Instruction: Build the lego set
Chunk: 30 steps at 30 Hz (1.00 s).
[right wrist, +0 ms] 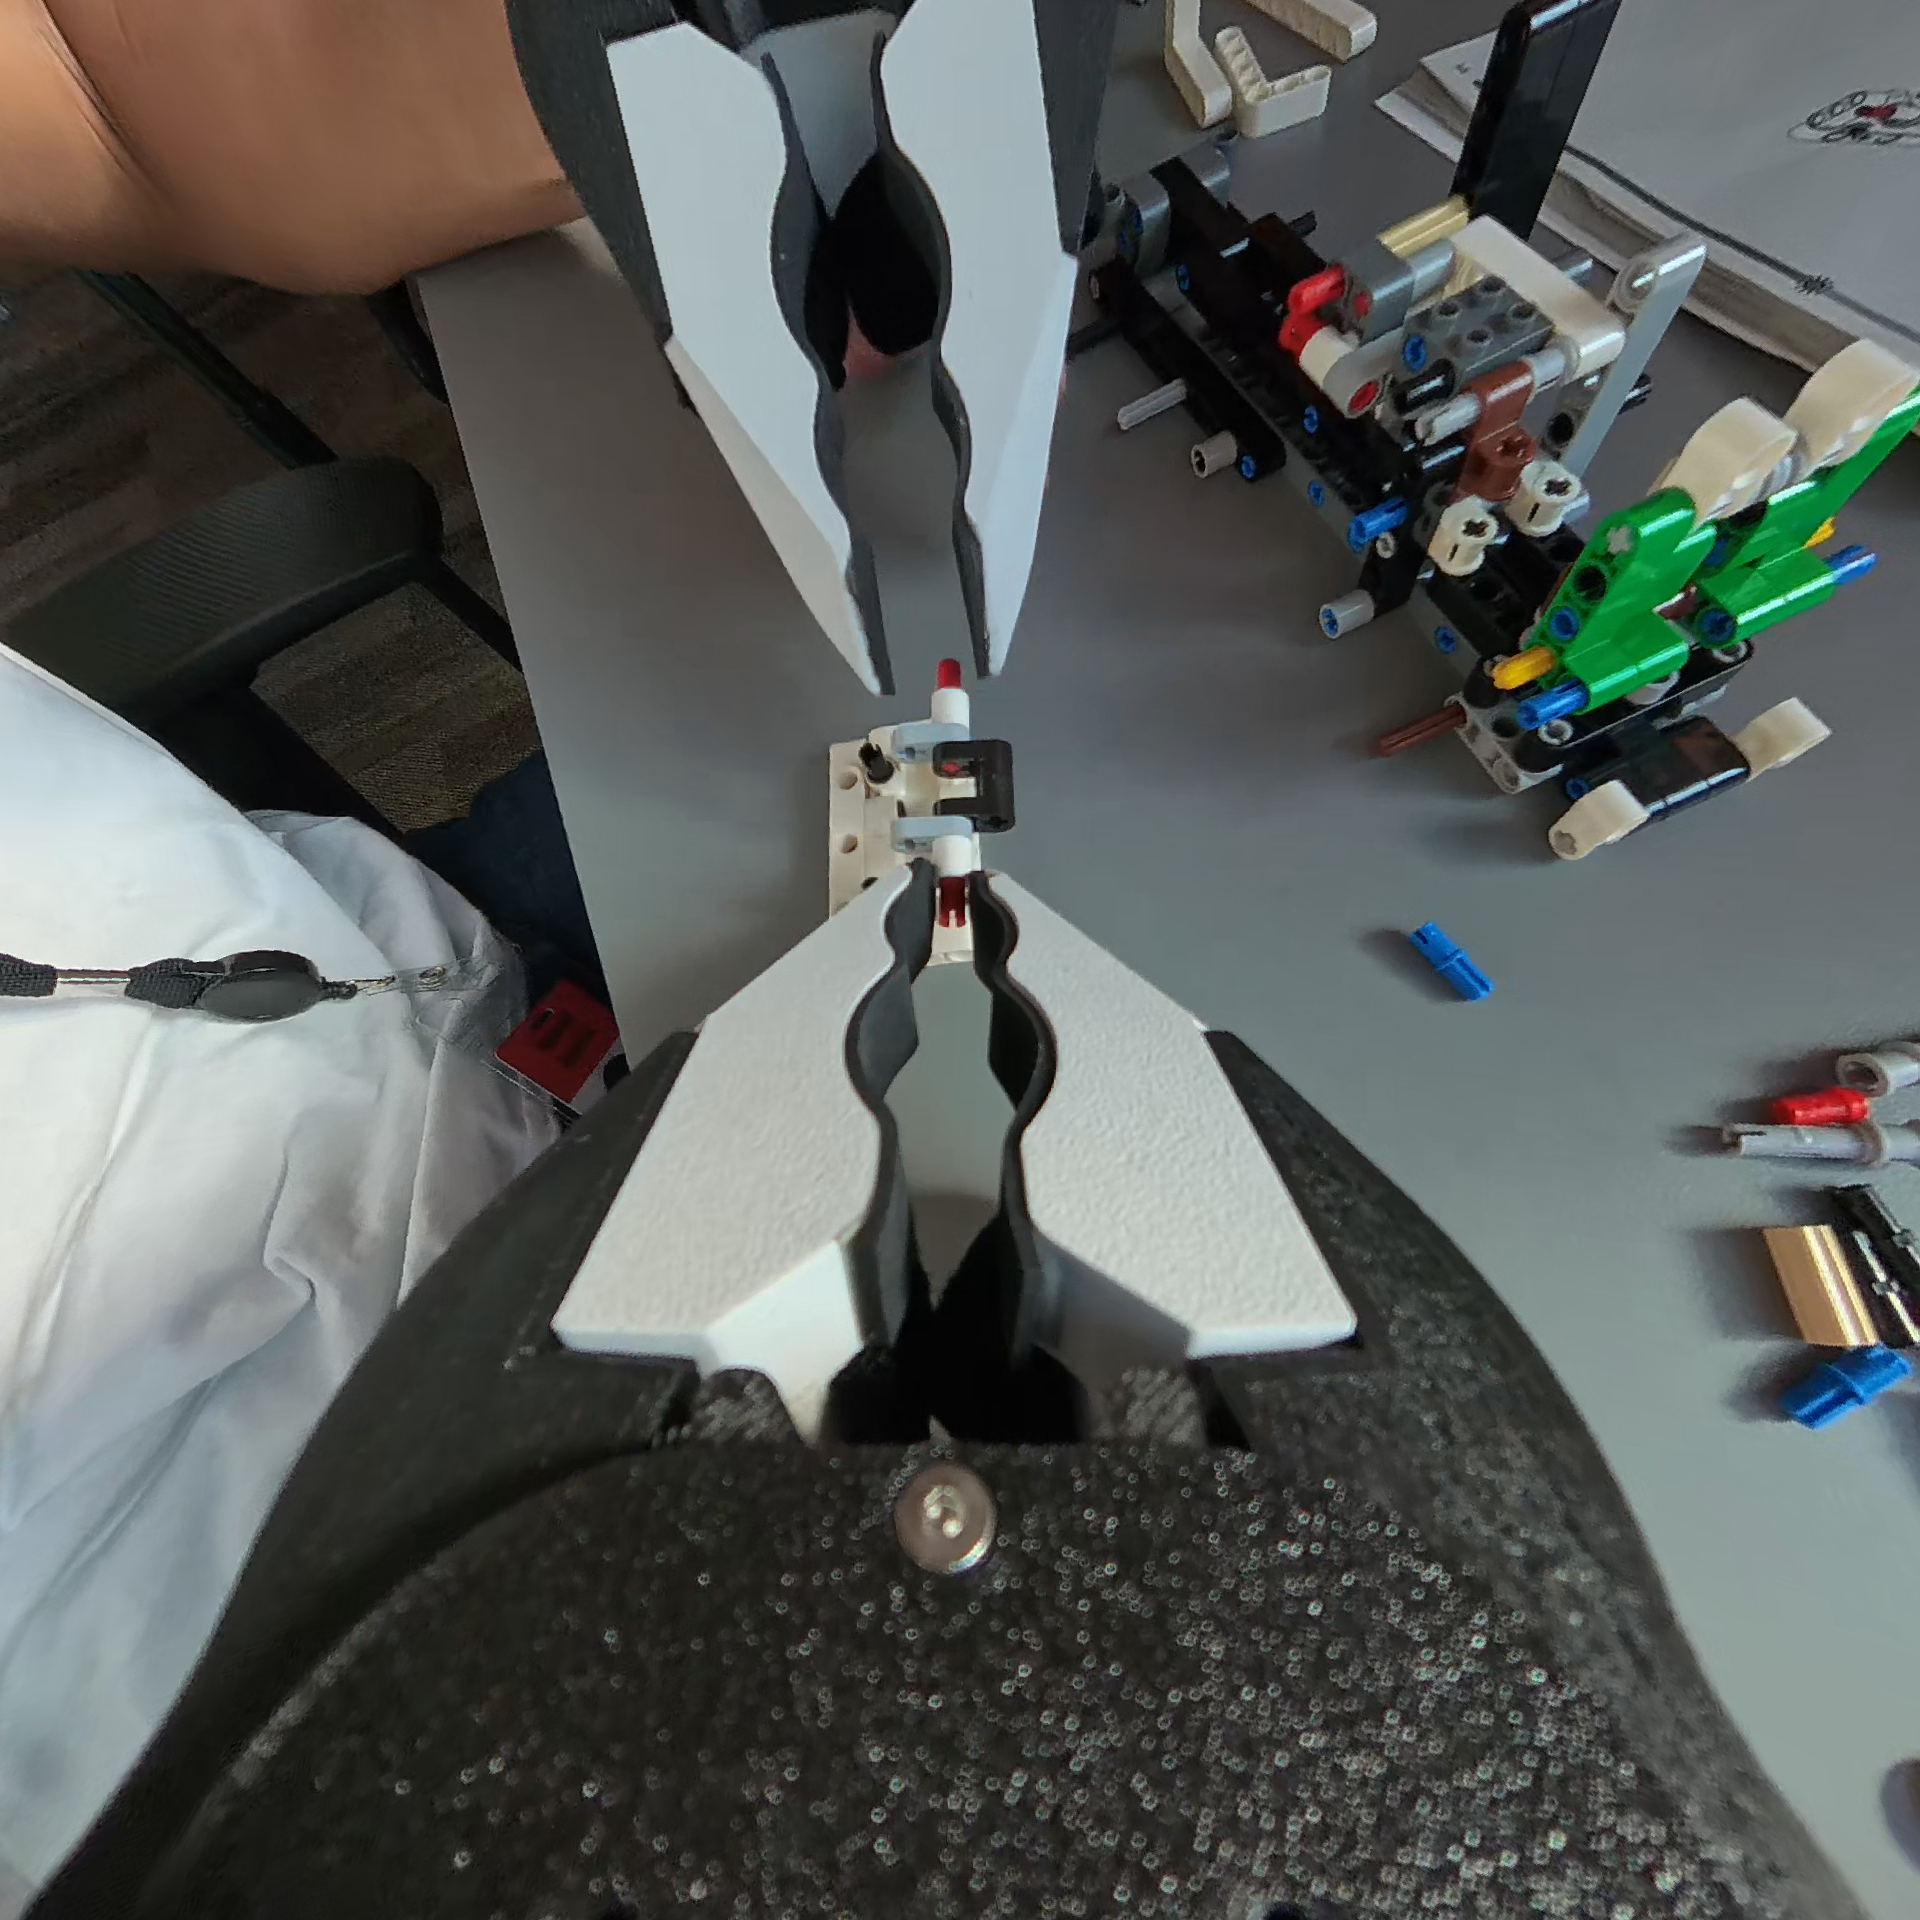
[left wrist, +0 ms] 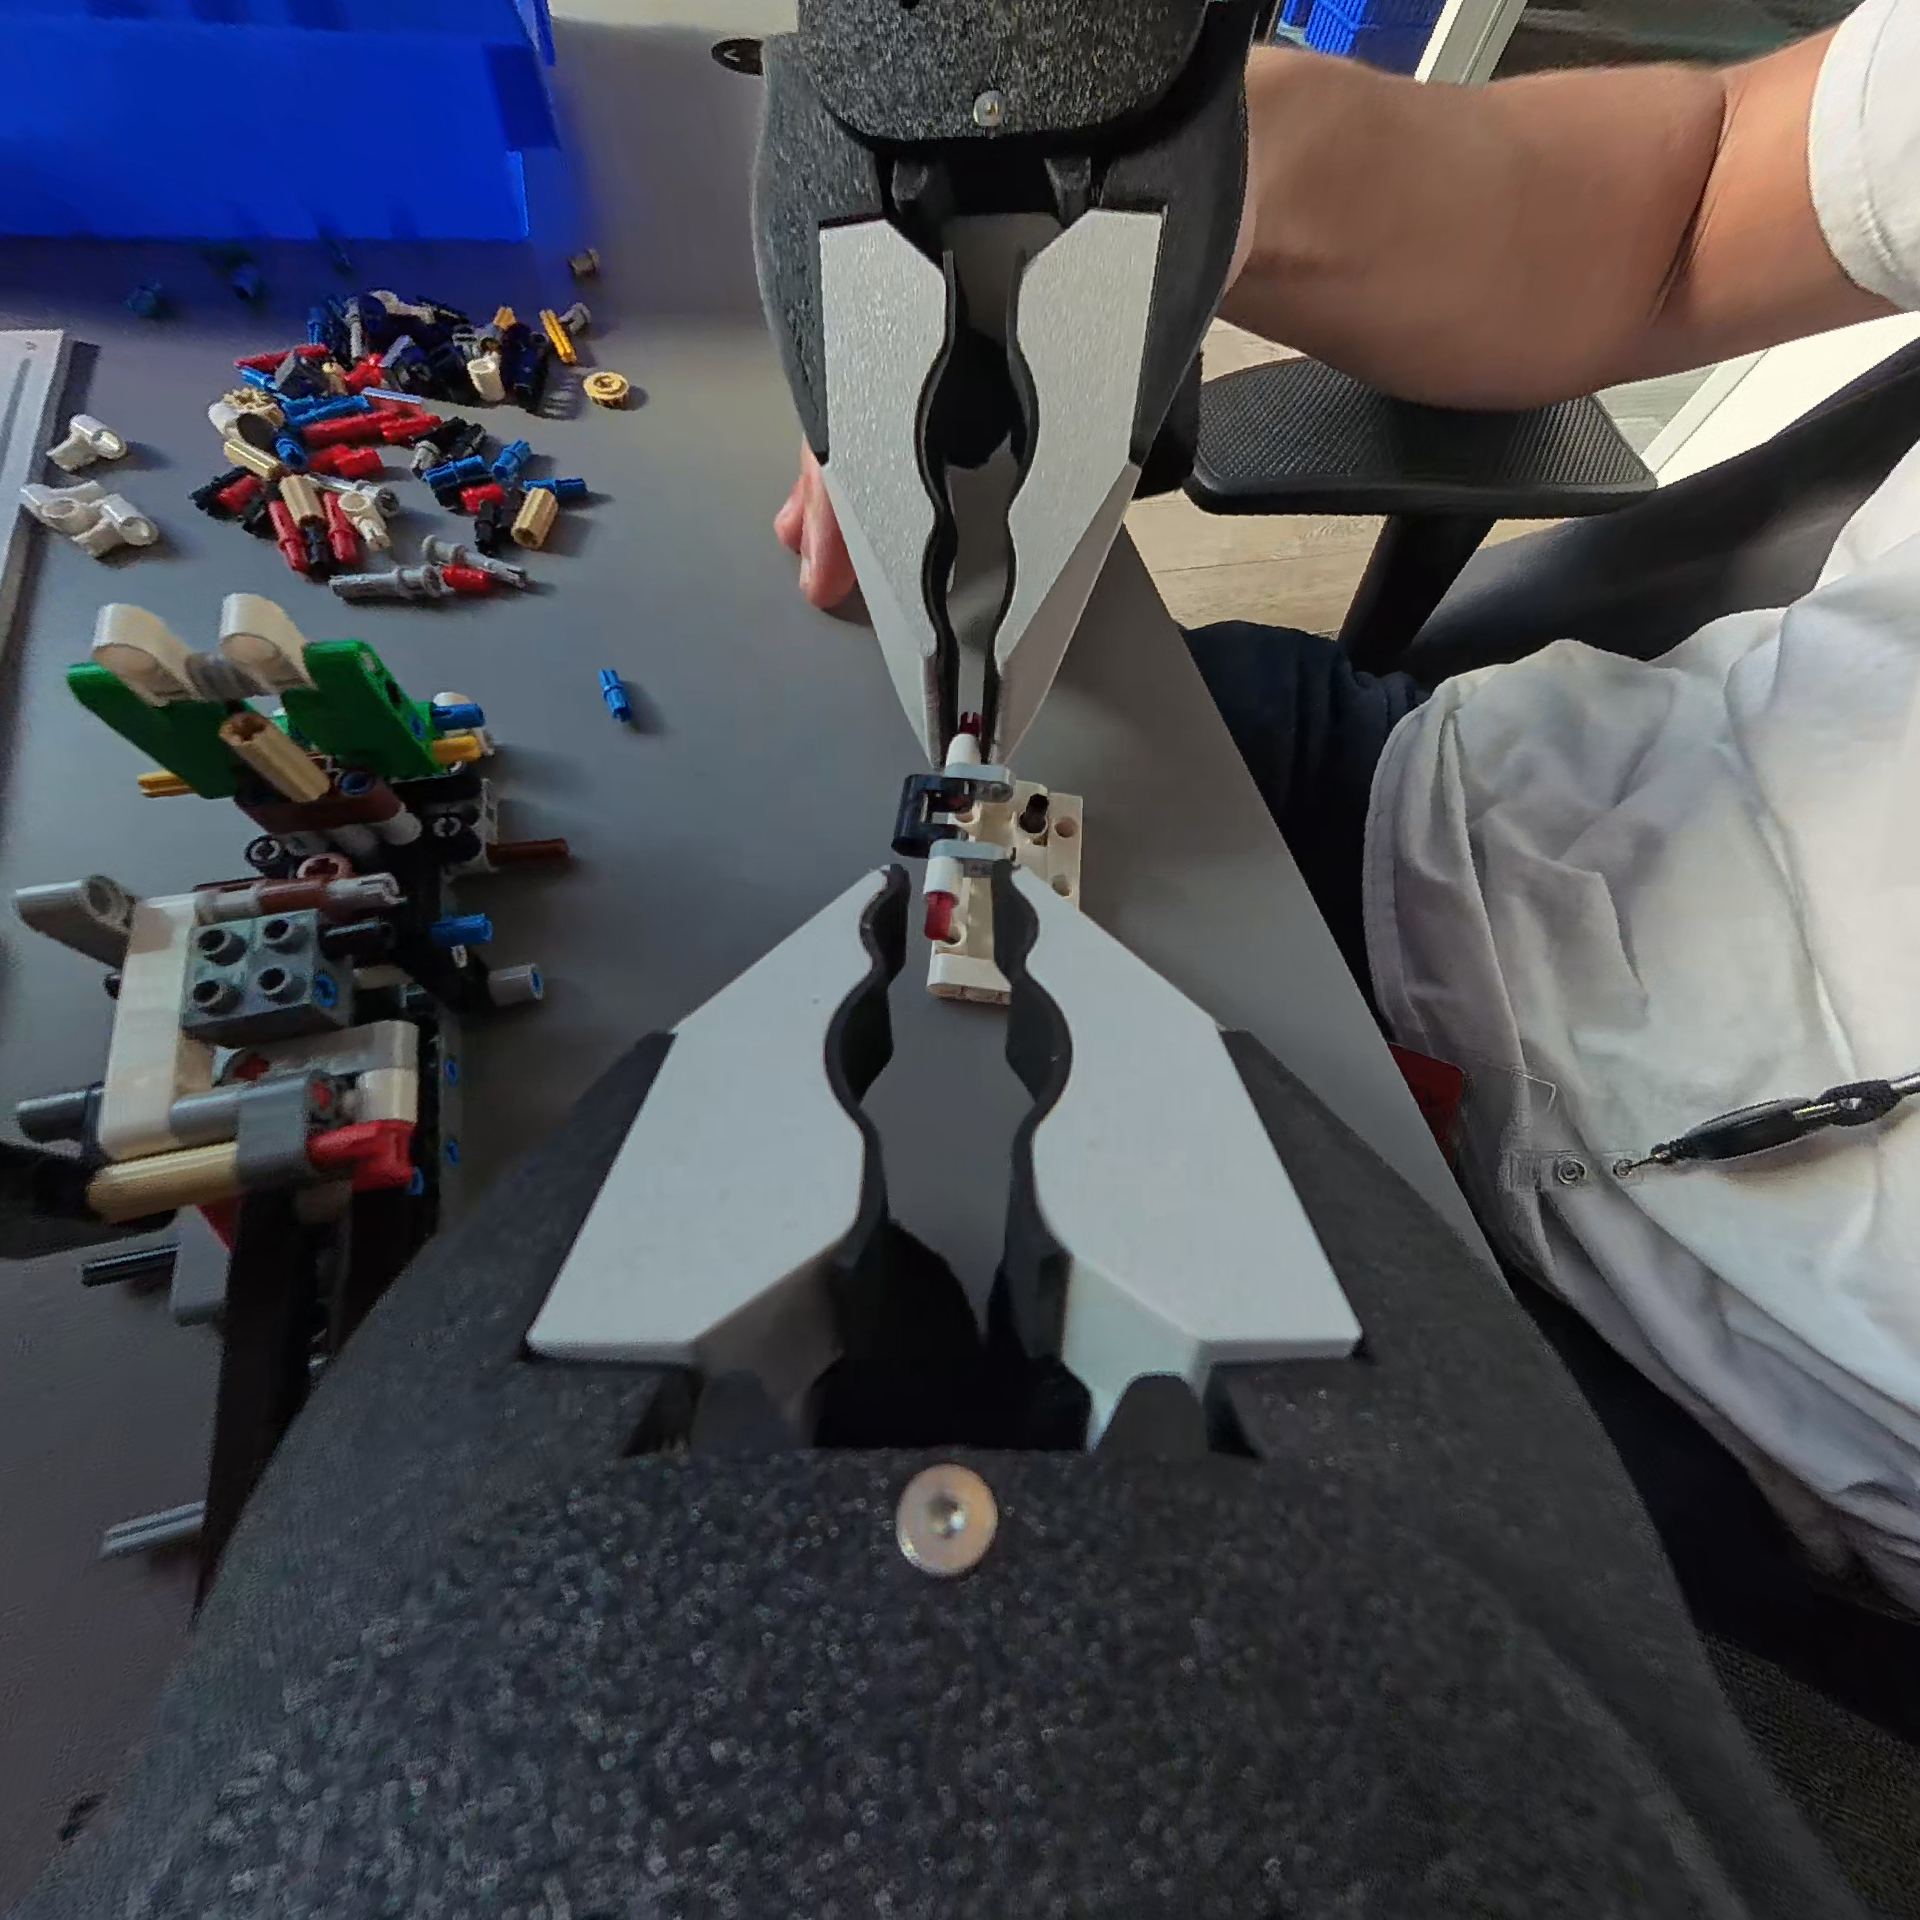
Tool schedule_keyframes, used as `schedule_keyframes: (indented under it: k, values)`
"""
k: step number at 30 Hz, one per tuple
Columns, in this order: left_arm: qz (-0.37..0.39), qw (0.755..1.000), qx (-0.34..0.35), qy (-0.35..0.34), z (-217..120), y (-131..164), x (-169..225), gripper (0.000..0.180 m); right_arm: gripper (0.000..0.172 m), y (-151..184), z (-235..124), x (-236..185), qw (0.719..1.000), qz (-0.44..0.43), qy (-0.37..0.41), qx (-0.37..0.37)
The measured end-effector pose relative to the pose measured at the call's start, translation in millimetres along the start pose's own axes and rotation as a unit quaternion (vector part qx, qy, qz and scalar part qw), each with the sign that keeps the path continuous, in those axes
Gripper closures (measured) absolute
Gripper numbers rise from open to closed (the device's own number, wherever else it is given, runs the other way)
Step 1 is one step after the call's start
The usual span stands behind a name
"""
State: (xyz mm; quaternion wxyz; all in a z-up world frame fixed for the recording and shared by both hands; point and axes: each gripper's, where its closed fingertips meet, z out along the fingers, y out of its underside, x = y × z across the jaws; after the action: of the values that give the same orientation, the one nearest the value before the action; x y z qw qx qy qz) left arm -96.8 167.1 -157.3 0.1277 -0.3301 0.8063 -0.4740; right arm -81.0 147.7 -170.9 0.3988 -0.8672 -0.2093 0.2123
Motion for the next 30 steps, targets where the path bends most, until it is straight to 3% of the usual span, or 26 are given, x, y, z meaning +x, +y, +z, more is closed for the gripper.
schedule_keyframes:
  k: [3,8,13,30]
  values:
    - [-0.005,1.000,-0.005,-0.003,-1.6,3.0,-2.2,0.176,0.167,-1.4,0.1,1.9,1.000,-0.003,0.005,0.005]
    - [0.003,0.999,-0.031,-0.011,-1.7,12.7,-6.2,0.168,0.166,-0.8,0.9,1.4,1.000,-0.005,0.007,0.005]
    - [0.012,0.999,-0.038,-0.006,1.8,13.4,-3.5,0.178,0.166,0.3,2.1,1.6,1.000,-0.012,0.012,0.002]
    - [0.032,0.998,-0.047,-0.017,4.8,15.3,-3.0,0.178,0.166,3.1,3.9,3.3,1.000,-0.017,0.018,-0.009]
